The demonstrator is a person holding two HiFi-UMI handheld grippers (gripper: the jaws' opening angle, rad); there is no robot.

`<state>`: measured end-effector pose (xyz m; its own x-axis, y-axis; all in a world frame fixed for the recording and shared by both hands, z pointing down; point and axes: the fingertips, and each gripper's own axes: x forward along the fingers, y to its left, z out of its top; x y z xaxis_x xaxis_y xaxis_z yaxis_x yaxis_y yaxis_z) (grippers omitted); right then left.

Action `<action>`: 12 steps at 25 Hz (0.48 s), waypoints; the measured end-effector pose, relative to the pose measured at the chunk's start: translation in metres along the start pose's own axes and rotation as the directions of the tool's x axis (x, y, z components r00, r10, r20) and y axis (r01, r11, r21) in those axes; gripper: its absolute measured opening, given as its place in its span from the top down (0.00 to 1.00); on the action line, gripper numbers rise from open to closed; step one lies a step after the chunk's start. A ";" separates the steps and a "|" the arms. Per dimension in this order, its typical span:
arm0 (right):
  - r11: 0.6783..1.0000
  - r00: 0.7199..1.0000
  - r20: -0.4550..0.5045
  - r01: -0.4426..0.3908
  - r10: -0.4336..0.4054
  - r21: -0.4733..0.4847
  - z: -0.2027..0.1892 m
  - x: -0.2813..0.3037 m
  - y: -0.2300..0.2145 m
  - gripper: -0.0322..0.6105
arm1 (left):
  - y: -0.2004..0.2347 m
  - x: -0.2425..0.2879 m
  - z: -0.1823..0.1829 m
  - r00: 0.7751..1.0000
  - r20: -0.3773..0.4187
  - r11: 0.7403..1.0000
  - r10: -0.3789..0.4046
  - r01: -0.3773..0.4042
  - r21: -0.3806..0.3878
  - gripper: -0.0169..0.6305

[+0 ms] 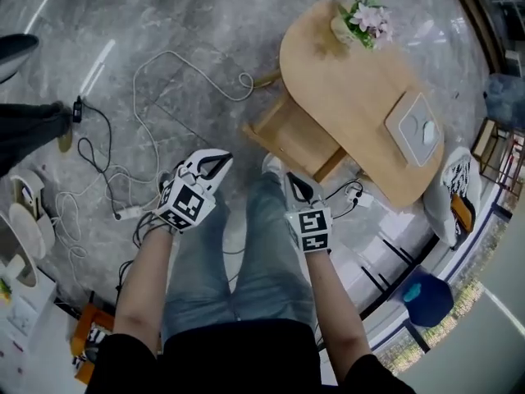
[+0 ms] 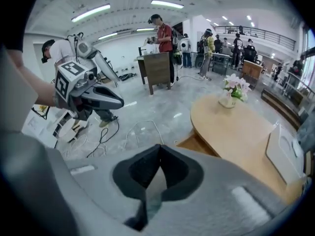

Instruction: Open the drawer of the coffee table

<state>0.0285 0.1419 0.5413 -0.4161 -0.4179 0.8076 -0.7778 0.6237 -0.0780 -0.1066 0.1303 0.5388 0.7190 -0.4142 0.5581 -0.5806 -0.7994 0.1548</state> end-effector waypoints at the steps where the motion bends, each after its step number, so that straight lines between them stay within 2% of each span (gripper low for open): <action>1: 1.000 1.000 0.023 0.005 -0.006 0.010 0.009 -0.010 0.001 0.95 | 0.002 -0.009 0.016 0.999 0.034 1.000 0.016 -0.016 -0.016 0.95; 3: 1.000 0.997 0.070 0.018 -0.019 0.025 0.028 -0.030 0.003 0.95 | 0.007 -0.028 0.051 0.994 0.103 0.998 0.047 -0.043 -0.036 0.95; 7: 0.998 0.987 0.157 0.040 -0.047 0.049 0.068 -0.078 0.004 0.95 | 0.003 -0.066 0.101 0.978 0.189 0.994 0.084 -0.069 -0.087 0.95; 12: 0.994 0.956 0.282 0.055 -0.081 0.100 0.122 -0.145 0.003 0.95 | -0.008 -0.110 0.159 0.966 0.237 0.989 0.105 -0.075 -0.131 0.95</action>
<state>0.0285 0.1235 0.3524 -0.4676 -0.6361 0.6138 -0.8424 0.5309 -0.0916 -0.1206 0.1133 0.3468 0.7242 -0.5871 0.3617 -0.6779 -0.7023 0.2174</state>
